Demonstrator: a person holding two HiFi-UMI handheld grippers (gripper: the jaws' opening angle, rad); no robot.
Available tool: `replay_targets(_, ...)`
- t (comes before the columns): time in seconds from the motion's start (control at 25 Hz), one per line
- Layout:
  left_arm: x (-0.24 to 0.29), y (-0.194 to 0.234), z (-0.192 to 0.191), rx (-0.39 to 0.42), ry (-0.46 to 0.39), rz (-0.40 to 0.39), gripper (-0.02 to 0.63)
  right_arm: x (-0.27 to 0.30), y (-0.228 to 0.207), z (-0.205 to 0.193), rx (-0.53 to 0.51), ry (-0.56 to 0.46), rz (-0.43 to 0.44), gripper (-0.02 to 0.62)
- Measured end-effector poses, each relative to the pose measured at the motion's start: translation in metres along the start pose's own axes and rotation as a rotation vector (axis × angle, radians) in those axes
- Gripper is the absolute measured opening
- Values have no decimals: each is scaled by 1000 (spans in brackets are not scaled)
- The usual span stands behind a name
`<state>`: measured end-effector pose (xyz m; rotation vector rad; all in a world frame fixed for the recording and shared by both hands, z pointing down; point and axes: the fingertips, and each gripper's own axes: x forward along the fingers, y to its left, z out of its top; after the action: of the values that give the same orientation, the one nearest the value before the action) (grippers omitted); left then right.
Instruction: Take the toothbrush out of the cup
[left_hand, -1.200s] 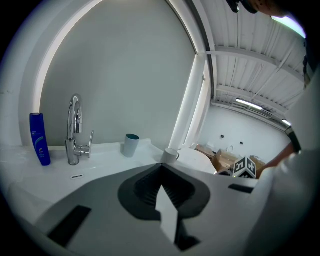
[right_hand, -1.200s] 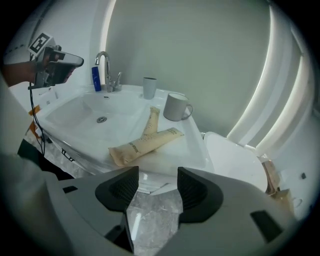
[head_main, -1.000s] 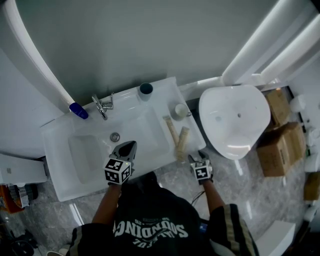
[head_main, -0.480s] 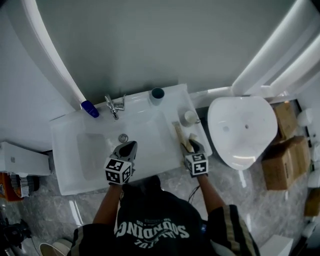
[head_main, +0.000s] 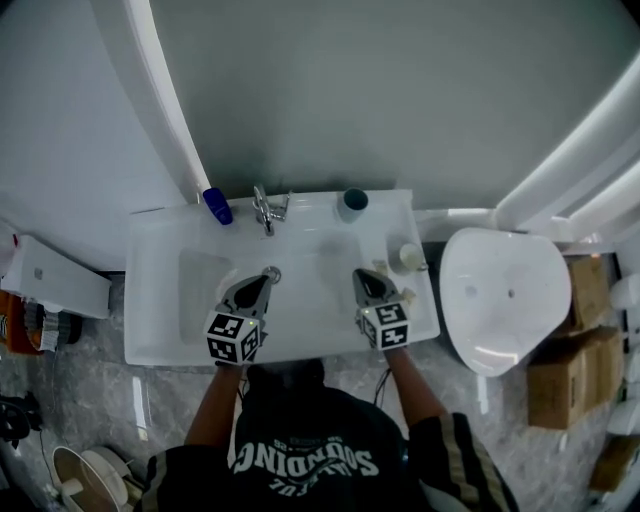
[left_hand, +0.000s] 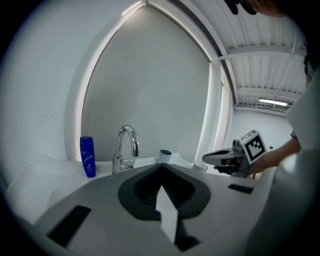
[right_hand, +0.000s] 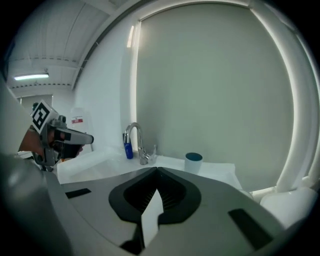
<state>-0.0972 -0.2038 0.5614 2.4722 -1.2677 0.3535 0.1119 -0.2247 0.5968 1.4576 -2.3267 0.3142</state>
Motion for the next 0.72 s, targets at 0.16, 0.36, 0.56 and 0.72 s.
replay_targets(0.16, -11, 18, 12, 0, -32, 57, -2, 10, 18, 43, -2, -53, 59, -2)
replay_targets(0.36, -25, 36, 28, 7, -66, 112, -2, 15, 32, 87, -9, -139, 92, -2)
replay_targets(0.56, -35, 49, 37, 7, -87, 149, -2, 12, 38, 113, -23, -223, 65, -3)
replay_targets(0.72, -42, 47, 41, 20, -101, 159, -2, 8, 43, 112, -30, -239, 59, -5)
